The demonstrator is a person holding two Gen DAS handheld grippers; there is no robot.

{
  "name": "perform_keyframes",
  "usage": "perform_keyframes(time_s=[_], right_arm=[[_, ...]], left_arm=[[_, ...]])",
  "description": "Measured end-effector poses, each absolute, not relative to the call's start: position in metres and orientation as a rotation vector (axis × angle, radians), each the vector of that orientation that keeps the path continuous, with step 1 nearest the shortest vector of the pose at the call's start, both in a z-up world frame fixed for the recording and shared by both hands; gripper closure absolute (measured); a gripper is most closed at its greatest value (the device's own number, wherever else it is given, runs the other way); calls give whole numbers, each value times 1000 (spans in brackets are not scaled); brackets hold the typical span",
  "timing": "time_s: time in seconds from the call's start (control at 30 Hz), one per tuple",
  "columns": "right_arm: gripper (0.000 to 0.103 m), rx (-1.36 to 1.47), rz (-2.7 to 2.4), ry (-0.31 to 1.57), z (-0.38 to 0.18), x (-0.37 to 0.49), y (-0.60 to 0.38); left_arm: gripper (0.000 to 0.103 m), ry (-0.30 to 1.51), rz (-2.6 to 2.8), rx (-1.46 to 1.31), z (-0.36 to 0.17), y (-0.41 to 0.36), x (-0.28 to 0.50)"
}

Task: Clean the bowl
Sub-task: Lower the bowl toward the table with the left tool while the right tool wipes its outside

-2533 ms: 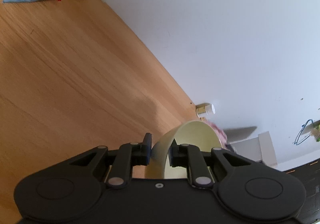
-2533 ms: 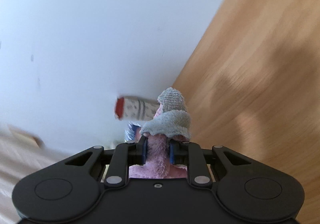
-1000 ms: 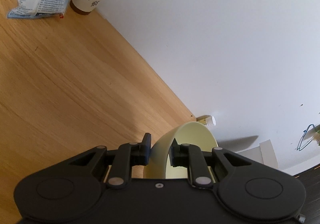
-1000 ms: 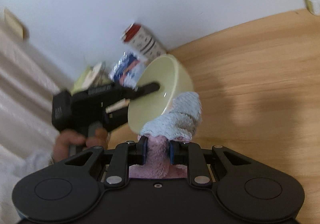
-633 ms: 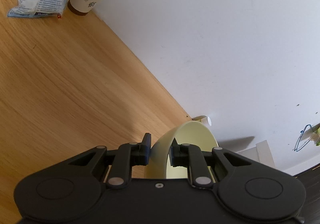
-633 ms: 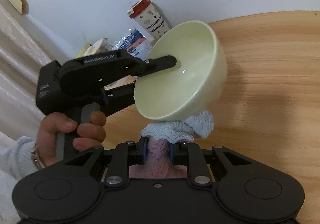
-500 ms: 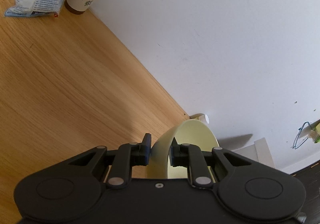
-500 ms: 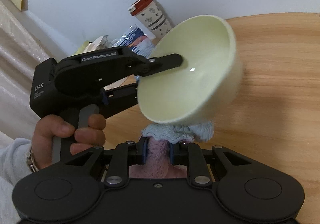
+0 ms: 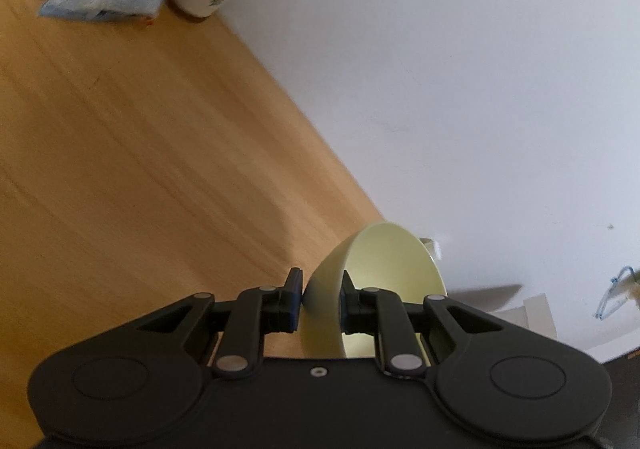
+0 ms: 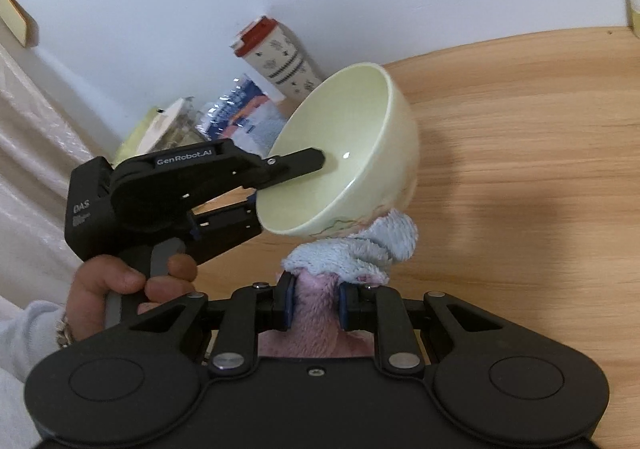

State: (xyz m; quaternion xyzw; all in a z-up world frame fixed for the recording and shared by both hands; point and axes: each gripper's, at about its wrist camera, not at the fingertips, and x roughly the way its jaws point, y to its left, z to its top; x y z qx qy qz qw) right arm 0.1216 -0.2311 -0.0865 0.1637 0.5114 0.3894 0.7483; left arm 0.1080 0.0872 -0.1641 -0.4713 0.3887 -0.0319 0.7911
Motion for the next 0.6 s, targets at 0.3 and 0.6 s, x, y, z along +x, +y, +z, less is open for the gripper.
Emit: perform_keyframes(time_s=[0.3,0.6], right_arm=[[80,367,774,1168,-112,132,-236],[80,351,766,1204,-128,139,-231]], left_arm=[[87,926,2,-926,-187,89,112],[88,972,29,-876,-198,87,110]])
